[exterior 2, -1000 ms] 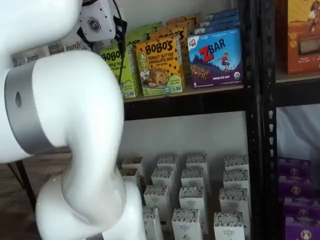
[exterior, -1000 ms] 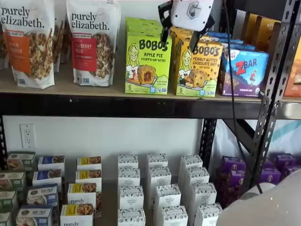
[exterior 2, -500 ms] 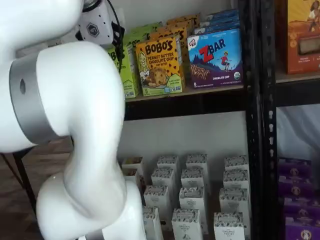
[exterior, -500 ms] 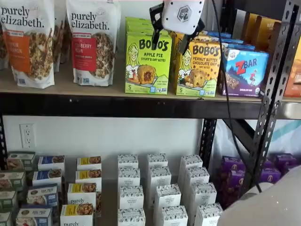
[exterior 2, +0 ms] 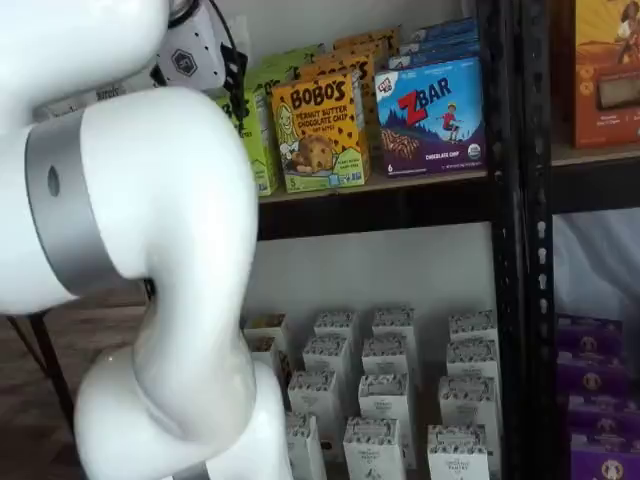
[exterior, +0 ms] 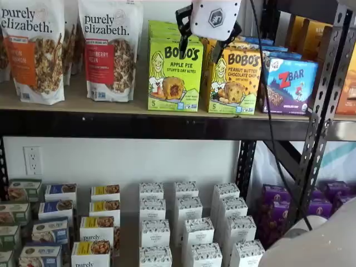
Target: Pick the green box on the top shelf, the fourth from the left
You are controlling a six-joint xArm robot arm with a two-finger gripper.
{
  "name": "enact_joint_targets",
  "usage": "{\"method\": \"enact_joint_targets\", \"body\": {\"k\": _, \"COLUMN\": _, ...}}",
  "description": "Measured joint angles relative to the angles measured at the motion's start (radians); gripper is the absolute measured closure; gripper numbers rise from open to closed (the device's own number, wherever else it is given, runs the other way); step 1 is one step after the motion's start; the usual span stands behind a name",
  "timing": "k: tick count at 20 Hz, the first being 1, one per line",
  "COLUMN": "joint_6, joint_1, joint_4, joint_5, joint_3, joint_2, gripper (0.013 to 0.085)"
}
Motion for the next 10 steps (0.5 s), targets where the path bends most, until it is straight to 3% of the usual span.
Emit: {"method": "enact_joint_targets", "body": {"k": 10, "joint_6": -0.011, "joint_1": -0.007, "joint_4": 0.026, "joint_5": 0.022, "joint_3": -0.062, "joint_2": 0.06, "gripper": 0.013}}
